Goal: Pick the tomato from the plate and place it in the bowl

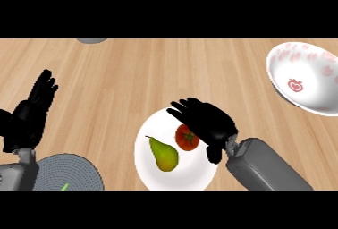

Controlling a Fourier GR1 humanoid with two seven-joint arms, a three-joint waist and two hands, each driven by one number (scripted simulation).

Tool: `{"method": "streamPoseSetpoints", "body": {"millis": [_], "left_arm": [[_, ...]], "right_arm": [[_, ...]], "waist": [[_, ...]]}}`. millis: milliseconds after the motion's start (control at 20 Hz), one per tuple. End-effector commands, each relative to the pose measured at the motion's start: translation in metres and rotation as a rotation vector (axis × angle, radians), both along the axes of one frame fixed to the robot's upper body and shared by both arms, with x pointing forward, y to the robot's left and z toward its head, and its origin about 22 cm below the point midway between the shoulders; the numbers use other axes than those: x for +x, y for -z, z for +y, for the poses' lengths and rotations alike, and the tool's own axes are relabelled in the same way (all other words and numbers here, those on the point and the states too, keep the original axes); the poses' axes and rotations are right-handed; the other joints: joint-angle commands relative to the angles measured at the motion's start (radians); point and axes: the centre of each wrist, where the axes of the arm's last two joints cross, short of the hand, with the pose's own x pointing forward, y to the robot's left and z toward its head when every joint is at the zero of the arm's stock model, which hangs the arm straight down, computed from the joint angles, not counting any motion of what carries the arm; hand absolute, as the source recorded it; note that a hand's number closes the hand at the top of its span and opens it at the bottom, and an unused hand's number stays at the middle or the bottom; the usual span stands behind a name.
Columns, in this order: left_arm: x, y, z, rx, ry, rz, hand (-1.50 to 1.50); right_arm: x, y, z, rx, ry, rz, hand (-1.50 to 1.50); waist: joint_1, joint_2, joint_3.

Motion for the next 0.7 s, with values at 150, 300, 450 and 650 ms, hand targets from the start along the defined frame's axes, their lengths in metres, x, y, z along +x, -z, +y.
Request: {"method": "streamPoseSetpoints", "body": {"millis": [150, 300, 450, 650], "left_arm": [[-0.003, 0.010, 0.026, 0.008, -0.019, -0.004, 0.00], [0.010, 0.008, -0.002, -0.006, -0.003, 0.000, 0.00], [-0.001, 0.006, 0.009, 0.007, 0.000, 0.004, 0.00], [0.001, 0.016, 0.002, -0.012, 0.003, -0.004, 0.00]], "right_arm": [[-0.002, 0.018, -0.008, -0.015, 0.018, 0.018, -1.50], [0.003, 0.038, 0.021, -0.007, 0.009, 0.019, -1.50], [-0.007, 0.039, -0.012, 0.002, 0.033, 0.018, -1.50], [0.017, 0.042, 0.025, -0.002, 0.042, 0.011, -1.50]], "waist": [[-0.002, 0.000, 0.000], [0.000, 0.001, 0.000], [-0.002, 0.000, 0.000], [0.001, 0.001, 0.000]]}}
